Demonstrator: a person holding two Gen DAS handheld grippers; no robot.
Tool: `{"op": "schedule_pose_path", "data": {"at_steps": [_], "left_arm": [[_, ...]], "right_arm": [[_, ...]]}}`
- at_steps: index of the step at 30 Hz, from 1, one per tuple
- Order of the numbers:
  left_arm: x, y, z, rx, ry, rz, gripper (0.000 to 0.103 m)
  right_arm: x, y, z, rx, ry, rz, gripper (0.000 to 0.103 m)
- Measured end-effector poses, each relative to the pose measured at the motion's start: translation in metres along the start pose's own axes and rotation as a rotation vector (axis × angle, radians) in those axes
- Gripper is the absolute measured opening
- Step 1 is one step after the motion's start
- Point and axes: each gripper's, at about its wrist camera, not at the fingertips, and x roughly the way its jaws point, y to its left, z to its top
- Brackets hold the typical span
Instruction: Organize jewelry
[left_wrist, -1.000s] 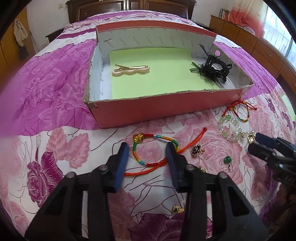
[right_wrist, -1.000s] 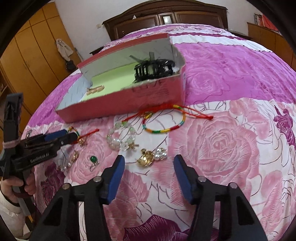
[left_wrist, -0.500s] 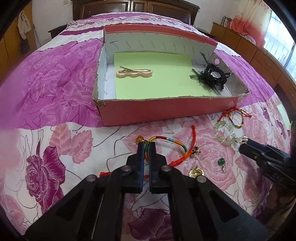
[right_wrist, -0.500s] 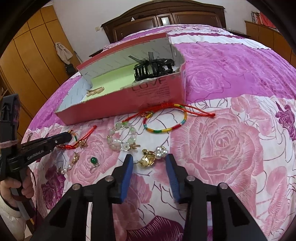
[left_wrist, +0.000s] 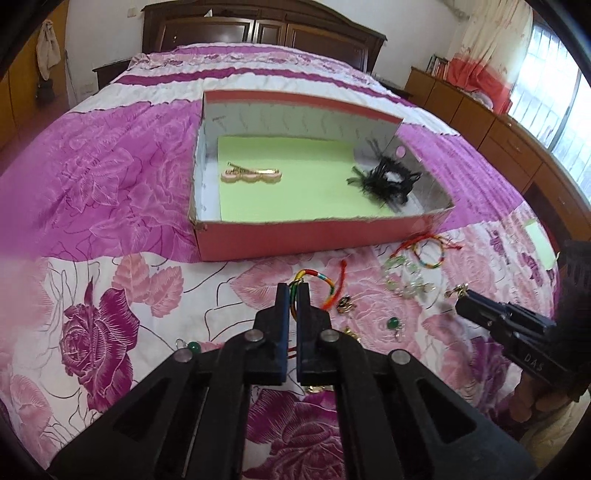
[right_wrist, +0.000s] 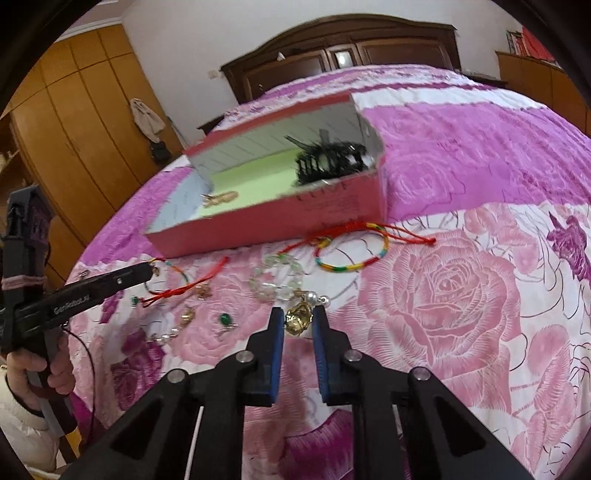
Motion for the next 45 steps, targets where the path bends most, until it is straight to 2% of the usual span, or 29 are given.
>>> {"op": "schedule_pose_path", "data": {"at_steps": [8, 17, 30, 38, 45], "left_arm": [[-0.021, -0.006, 0.004, -0.001, -0.053, -0.022, 0.0], [-0.048, -0.017, 0.007, 0.028, -0.12, -0.007, 0.0], [-0.073, -0.027, 0.012, 0.053, -0.184, -0.024, 0.0], [-0.079, -0.029, 0.033, 0.069, -0.226, -0.024, 0.0], [-0.064, -0.026, 0.063, 0.081, -0.245, -0.007, 0.0]], "right_arm": [[-0.023, 0.019, 0.005, -0.047, -0.061, 0.032, 0.017], [-0.04, 0.03, 0.005, -0.073, -0.106, 0.034, 0.017], [-0.06, 0.042, 0.007, -0.111, -0.158, 0.029, 0.017], [-0.059, 0.045, 0.021, -0.148, -0.179, 0.013, 0.017], [-0.042, 0.038, 0.051, -0.163, -0.191, -0.012, 0.017]]}}
